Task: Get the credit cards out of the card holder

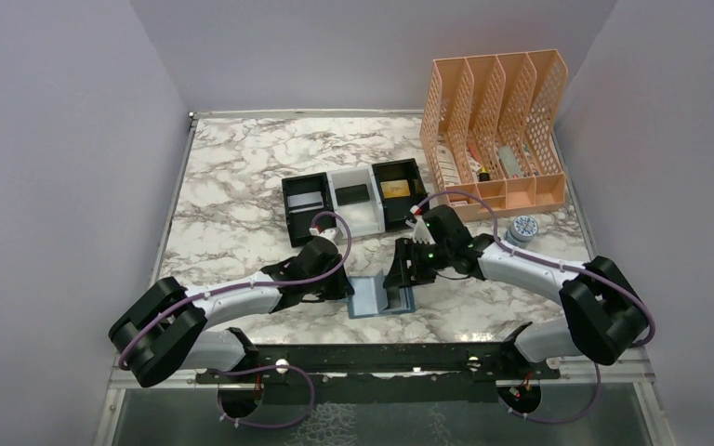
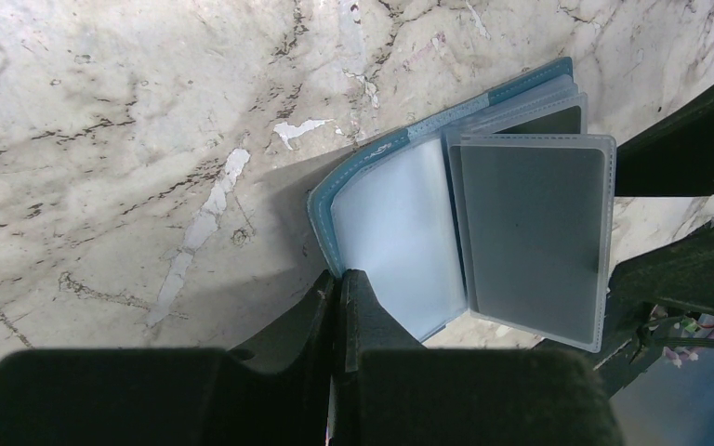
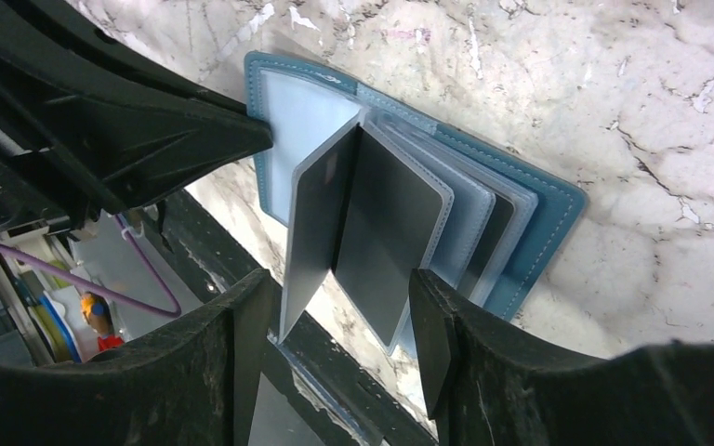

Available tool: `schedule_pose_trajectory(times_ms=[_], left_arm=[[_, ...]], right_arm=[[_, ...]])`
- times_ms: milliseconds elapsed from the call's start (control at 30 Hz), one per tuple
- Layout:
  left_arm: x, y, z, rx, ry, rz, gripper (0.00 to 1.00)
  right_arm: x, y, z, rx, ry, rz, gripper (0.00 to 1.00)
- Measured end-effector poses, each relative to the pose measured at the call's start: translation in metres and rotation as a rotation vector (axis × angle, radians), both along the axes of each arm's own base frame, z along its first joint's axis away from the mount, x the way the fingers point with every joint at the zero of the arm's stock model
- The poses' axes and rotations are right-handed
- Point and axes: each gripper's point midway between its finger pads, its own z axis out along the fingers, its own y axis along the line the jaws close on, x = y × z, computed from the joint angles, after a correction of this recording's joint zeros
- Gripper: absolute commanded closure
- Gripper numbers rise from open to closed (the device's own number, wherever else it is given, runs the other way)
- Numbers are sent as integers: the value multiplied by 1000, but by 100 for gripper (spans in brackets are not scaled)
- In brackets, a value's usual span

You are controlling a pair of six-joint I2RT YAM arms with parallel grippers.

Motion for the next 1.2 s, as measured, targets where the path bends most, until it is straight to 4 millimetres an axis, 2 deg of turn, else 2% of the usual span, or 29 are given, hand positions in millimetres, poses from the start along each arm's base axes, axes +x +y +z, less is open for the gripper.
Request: schedule_pose_trajectory(times_ms=[167, 500, 900, 1200], left_arm=[[0, 0, 0, 0, 0, 0, 100], [0, 0, 0, 0, 0, 0, 100], [0, 0, 0, 1, -1, 1, 100], [1, 1, 0, 4, -2, 4, 97]], right_arm=[[0, 2, 8, 20, -14, 6, 41], [-3, 4, 10, 35, -5, 21, 40], [0, -6, 1, -33, -5, -13, 39], [8, -6, 17, -21, -62, -35, 42]])
